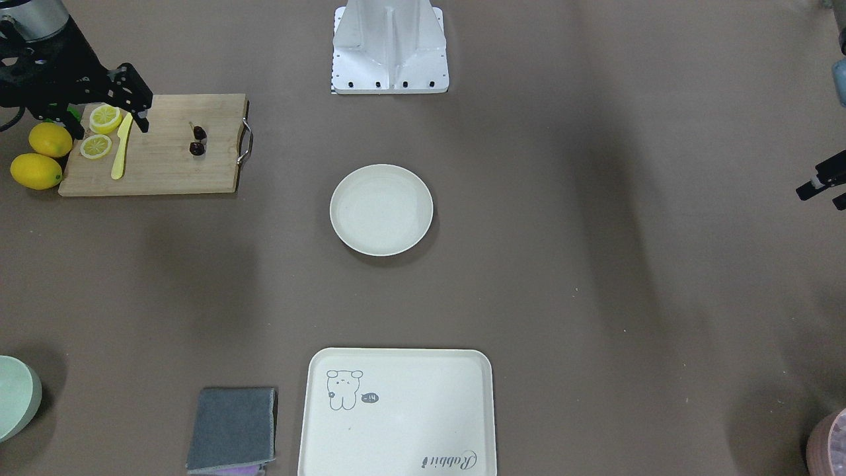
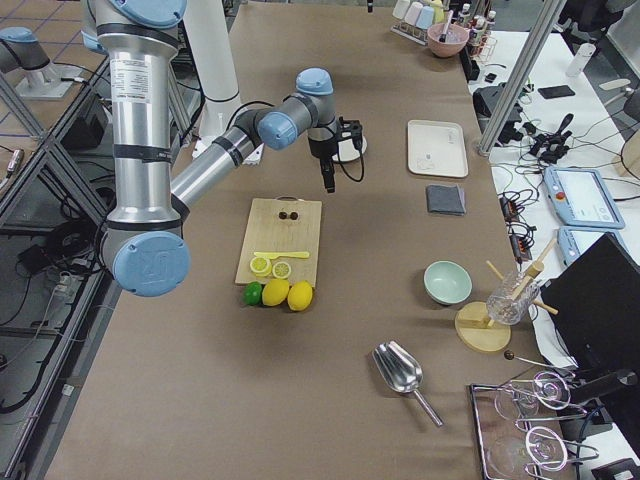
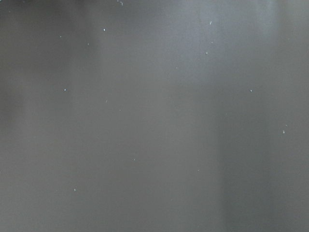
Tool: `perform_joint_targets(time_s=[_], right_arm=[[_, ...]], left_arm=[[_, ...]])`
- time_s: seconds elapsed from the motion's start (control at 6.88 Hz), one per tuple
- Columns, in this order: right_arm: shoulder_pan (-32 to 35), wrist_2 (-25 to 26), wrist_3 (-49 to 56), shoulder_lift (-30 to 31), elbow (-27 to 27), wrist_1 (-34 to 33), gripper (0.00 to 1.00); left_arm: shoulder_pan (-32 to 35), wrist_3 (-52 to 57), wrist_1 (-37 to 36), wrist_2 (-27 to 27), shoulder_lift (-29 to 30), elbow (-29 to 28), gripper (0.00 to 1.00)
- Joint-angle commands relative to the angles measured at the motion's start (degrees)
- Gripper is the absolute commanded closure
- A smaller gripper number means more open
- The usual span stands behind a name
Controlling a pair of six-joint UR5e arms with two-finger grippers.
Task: Place red cherry on plate
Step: 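Move the right gripper over the dark red cherries on the cutting board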
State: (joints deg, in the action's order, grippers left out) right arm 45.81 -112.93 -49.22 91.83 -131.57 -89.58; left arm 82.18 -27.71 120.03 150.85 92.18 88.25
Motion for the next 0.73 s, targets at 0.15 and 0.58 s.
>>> perform_joint_targets(time_s=[0.15,0.58], right_arm=[[-10.89,8.76,-10.08,8.33,1.76,15.01,0.03],[-22.37,19.09,-18.68,13.90,3.95,23.57,0.05]], left_arm=[[0.00,0.02,0.03,-0.03,1.34,-0.36,0.01],[0.00,-0.07,0.03,-0.03,1.86,0.08,0.01]])
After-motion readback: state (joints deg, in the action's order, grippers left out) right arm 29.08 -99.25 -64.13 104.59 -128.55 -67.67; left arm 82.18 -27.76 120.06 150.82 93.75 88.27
